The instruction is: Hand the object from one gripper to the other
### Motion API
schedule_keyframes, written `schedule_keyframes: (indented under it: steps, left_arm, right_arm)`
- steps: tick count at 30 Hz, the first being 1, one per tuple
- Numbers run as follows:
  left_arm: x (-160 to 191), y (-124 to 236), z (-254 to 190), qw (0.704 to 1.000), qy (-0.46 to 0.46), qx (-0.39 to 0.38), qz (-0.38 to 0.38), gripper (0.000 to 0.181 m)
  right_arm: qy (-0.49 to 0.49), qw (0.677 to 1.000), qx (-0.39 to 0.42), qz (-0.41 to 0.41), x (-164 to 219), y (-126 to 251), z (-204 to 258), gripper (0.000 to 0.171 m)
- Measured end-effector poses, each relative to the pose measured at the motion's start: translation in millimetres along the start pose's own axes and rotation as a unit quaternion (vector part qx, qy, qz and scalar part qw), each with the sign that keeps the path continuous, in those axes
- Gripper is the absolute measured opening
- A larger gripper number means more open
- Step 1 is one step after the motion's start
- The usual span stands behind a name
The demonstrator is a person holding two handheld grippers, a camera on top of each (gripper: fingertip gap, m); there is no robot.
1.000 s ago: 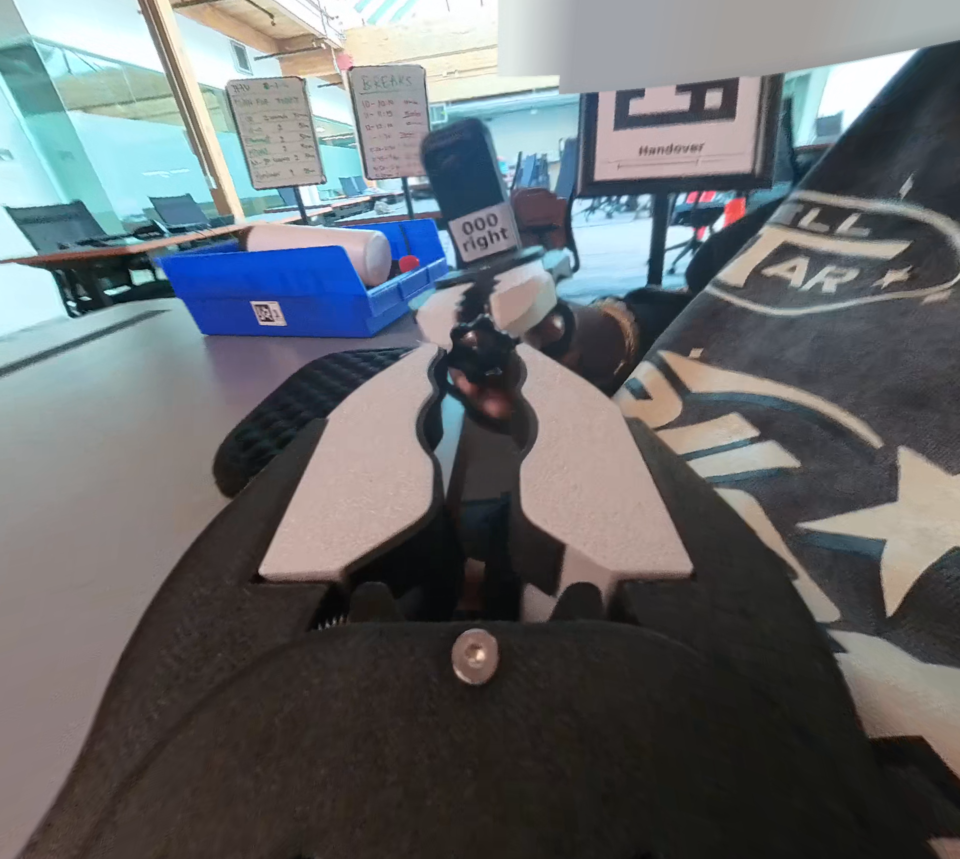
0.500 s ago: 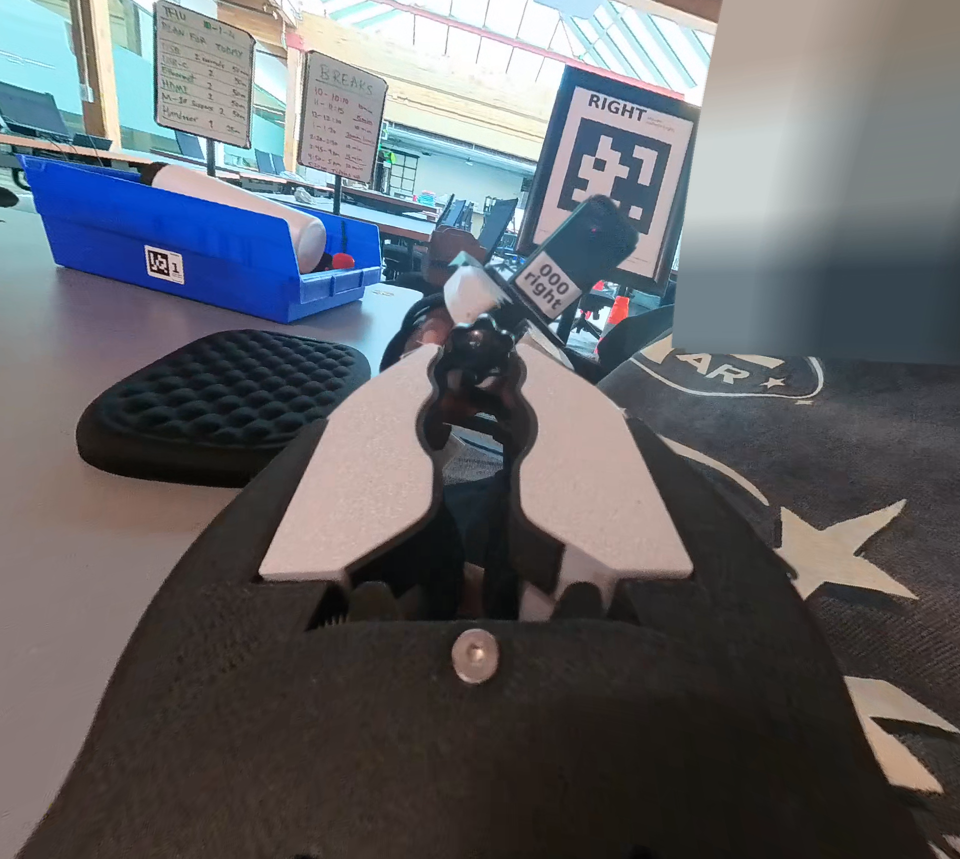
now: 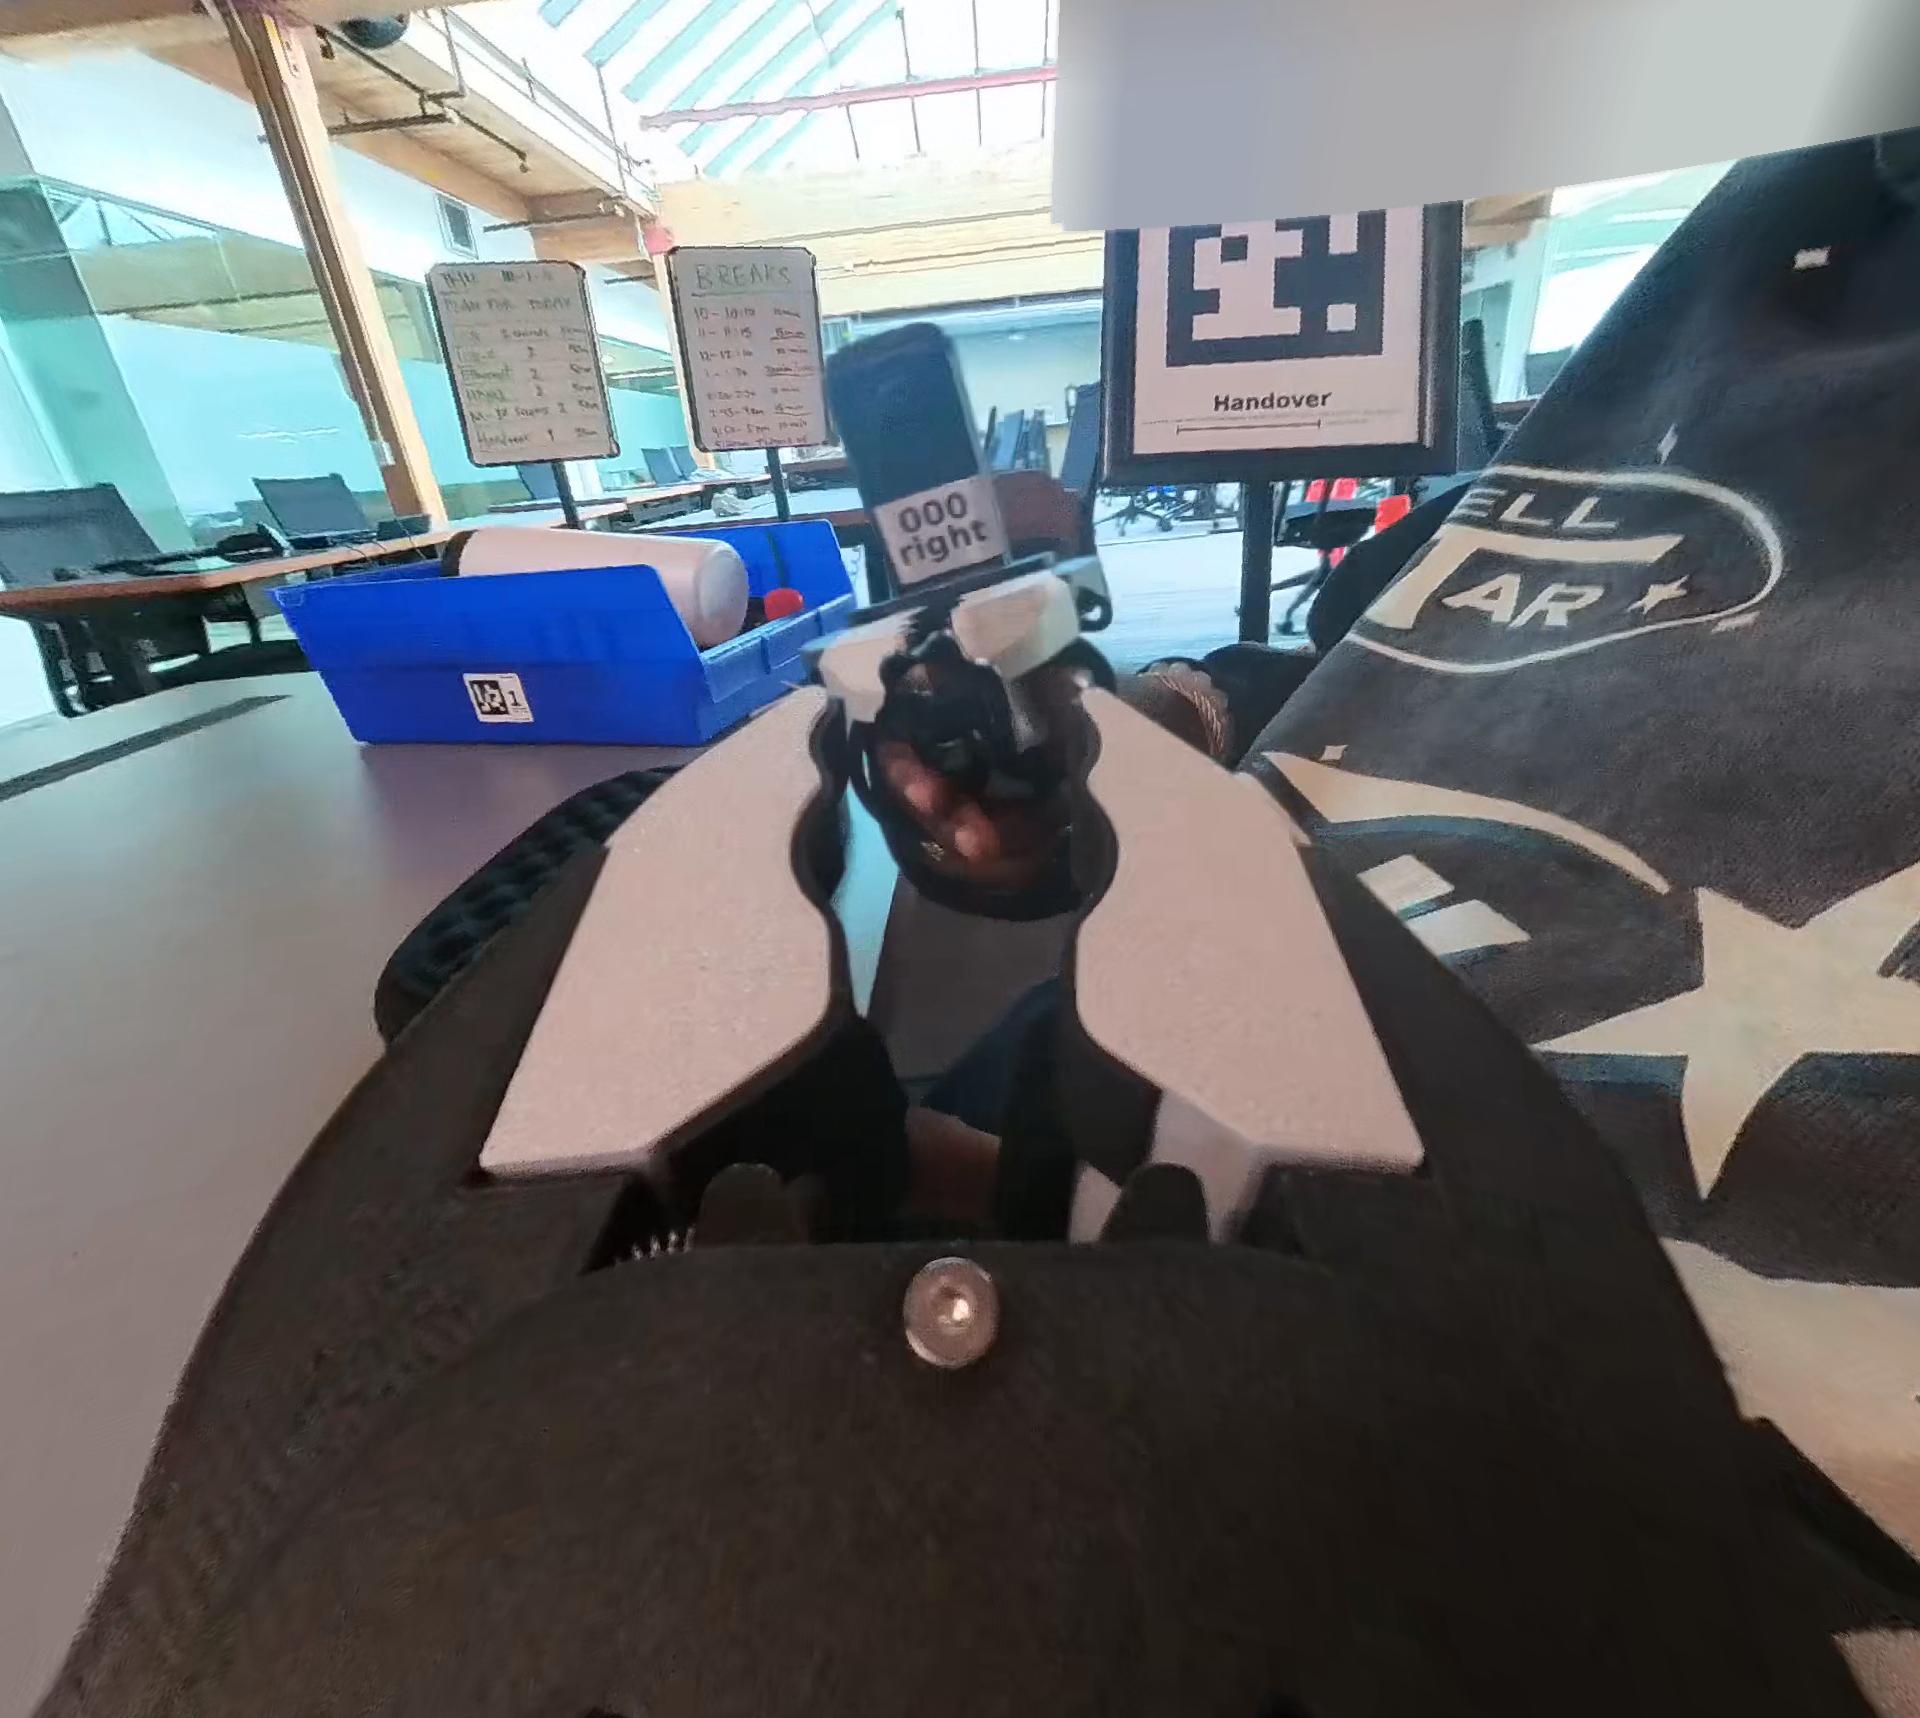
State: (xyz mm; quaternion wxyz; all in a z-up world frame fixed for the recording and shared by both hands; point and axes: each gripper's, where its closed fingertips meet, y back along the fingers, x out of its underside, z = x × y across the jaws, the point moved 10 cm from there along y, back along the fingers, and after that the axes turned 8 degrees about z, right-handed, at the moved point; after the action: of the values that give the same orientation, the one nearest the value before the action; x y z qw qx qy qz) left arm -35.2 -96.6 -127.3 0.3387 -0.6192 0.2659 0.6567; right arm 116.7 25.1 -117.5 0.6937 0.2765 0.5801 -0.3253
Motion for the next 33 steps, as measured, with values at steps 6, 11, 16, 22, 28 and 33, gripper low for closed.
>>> schedule_keyframes:
  steps: [6,11,16,22,28,33]
  left_arm:
    - [2,-3,-1,1.0,-0.01,-0.009,0.018,0.033]
    - [1,-2,2,1.0,0.014,-0.005,0.025,0.022]
    - [1,0,7,0.994,0.103,0.037,-0.006,0.022]
    - [3,1,10,0.987,0.145,0.069,-0.015,0.022]
    - [5,-3,7,0.986,0.142,0.082,0.005,0.022]
    - [5,-3,7,0.986,0.141,0.083,0.005,0.022]
  right_arm:
    - [-0.075,0.997,-0.035,0.008,6,-1,-7,0.006]
    - [-0.061,0.998,-0.029,0.01,6,-2,-6,0.006]
    - [0.111,0.991,0.064,-0.032,5,2,2,0.023]
    - [0.289,0.949,0.128,-0.013,6,-1,18,0.018]
    - [0.354,0.924,0.143,0.021,9,-7,25,0.006]
    - [0.343,0.929,0.136,0.022,9,-7,25,0.006]
